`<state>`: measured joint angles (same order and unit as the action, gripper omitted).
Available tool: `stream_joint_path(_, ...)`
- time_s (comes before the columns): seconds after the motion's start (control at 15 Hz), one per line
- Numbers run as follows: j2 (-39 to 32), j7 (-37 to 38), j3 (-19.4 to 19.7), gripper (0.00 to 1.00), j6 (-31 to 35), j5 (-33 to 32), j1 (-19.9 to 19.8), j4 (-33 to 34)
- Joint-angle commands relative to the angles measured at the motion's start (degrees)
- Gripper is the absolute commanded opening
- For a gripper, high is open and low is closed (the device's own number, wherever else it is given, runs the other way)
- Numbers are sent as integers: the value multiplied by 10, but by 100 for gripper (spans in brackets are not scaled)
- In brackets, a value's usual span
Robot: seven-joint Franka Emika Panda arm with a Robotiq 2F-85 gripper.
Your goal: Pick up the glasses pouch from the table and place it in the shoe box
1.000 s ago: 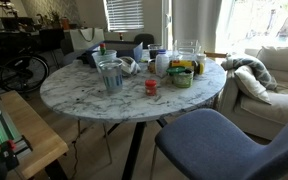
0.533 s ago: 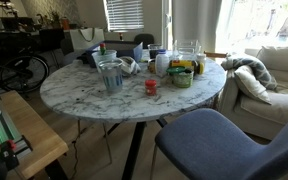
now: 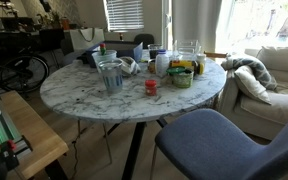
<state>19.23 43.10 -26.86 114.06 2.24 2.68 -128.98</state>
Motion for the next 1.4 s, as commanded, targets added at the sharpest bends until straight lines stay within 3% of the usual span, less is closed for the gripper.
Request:
stream_joint_path(0.0, -89, 129, 7, 100, 52, -2, 20, 12)
stream_joint_path(0.27, -153, 256, 22, 100, 142, -12, 48, -4)
stream_joint_path(0.4, -142, 223, 42, 100, 120, -9, 64, -2)
stream_joint_path(0.8, -163, 240, 50, 100, 122, -9, 77, 6)
stream_joint_path(1.33, -305, 283, 103, 100, 212, -8, 99, 41)
